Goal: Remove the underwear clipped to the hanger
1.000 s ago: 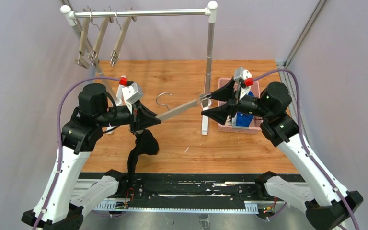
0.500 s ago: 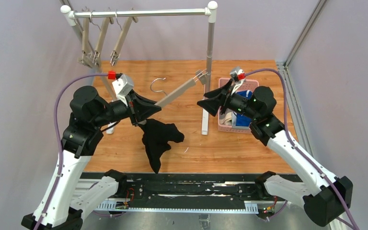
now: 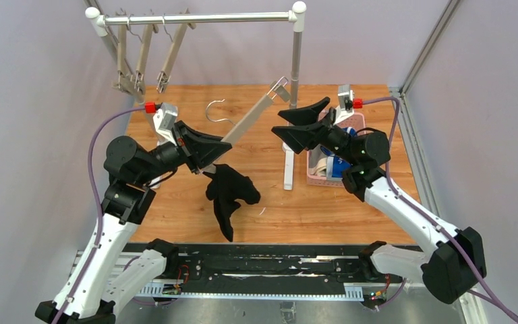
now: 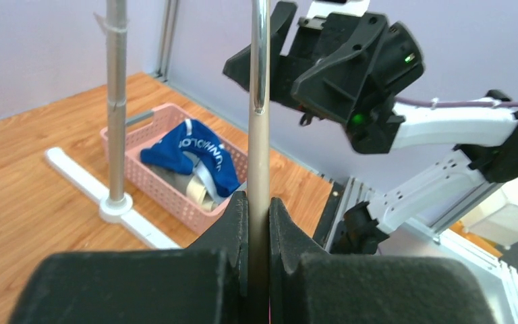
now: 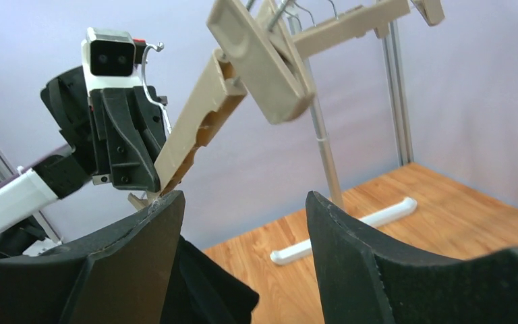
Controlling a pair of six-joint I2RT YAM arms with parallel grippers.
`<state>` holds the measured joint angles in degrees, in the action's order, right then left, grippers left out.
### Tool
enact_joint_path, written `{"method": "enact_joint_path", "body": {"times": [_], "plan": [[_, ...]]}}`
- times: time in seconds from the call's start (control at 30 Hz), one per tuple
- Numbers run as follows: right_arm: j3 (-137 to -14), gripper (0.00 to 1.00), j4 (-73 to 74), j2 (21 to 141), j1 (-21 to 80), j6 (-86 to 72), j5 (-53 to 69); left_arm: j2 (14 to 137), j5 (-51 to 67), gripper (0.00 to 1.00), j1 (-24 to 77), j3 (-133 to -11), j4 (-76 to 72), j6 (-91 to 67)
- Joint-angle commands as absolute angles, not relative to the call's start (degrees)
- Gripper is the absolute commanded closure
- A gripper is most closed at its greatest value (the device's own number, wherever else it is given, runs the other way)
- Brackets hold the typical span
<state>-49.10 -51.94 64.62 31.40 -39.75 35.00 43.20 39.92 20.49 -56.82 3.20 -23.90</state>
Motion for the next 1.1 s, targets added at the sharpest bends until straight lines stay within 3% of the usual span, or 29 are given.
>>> {"method": "enact_joint_path", "body": {"times": [0.0, 0.73, 0.93, 1.07], "plan": [[-48.94, 0.32, -66.29, 67.27, 32.88, -45.63, 33.51, 43.48, 40.11, 1.00, 20.92, -55.12, -11.47, -32.13], [-63.35, 0.33, -70.93, 80.54, 38.20, -45.24, 35.69, 46.08, 42.26, 1.00, 21.14, -53.81, -13.10, -31.97], [-65.07, 0.45, -70.53, 82.42, 38.89, -45.55, 35.68, 46.05, 41.52, 1.00, 21.49, -52.21, -17.05, -33.99], [-65.47, 0.65, -67.94, 82.29, 39.15, -45.24, 35.84, 46.32, 41.06, 1.00, 21.58, -52.29, -17.65, -34.20]]}}
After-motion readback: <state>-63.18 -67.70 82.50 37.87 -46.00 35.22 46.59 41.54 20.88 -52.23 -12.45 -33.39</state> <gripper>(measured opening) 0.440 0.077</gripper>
